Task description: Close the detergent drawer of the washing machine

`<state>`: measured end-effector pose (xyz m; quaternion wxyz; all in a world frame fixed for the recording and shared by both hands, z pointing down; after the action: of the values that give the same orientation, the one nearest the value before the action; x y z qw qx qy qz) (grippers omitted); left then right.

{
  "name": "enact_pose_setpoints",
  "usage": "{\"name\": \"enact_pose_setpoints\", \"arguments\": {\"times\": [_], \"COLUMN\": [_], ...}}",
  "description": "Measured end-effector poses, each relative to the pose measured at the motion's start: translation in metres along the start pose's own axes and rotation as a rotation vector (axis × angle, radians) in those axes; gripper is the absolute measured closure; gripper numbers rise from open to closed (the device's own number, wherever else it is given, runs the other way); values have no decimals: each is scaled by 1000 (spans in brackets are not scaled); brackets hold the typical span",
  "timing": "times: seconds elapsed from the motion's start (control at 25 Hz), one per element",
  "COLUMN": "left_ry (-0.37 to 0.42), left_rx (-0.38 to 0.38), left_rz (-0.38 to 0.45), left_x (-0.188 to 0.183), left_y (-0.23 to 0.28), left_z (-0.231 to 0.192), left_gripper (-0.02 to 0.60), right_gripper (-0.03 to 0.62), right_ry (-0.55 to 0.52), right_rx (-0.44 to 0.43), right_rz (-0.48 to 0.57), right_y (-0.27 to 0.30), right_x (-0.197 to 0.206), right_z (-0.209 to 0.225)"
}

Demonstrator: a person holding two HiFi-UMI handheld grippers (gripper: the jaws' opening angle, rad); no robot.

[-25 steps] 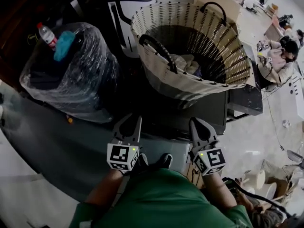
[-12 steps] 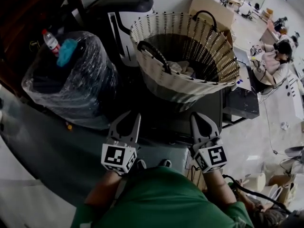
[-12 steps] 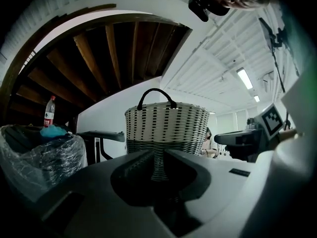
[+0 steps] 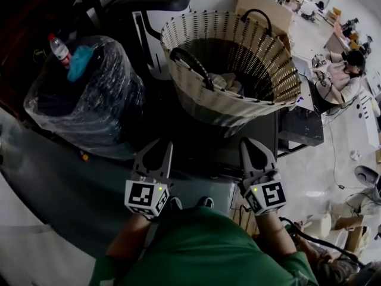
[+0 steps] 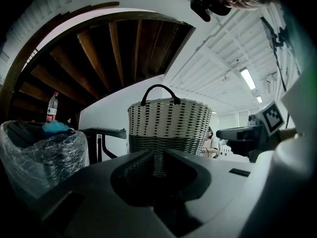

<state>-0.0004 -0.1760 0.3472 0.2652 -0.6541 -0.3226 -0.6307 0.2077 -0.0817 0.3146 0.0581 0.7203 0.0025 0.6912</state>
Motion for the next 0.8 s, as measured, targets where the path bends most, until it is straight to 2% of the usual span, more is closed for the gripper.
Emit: {"name": "enact_pose_setpoints", "arguments": {"times": [0.8], "left_ry": [-27], "left_rx": [12], "left_rz": [-42], "left_x": [15], "left_y": [10], "left_z": [-4], "left_gripper": [509], "right_gripper": [571], "right_ry": [7], "right_rx": [1], "right_rz": [-13], "right_y": [9], "right_x": [2], "right_z": [-1]}}
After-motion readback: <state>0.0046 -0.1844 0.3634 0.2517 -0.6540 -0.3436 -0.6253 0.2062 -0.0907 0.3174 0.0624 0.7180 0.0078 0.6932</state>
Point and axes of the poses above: the fingertips, and each gripper's own axes: y forward along the fingers, z to its right, x out of its underside, the point moved 3 cm from there along -y, backward along the fingers
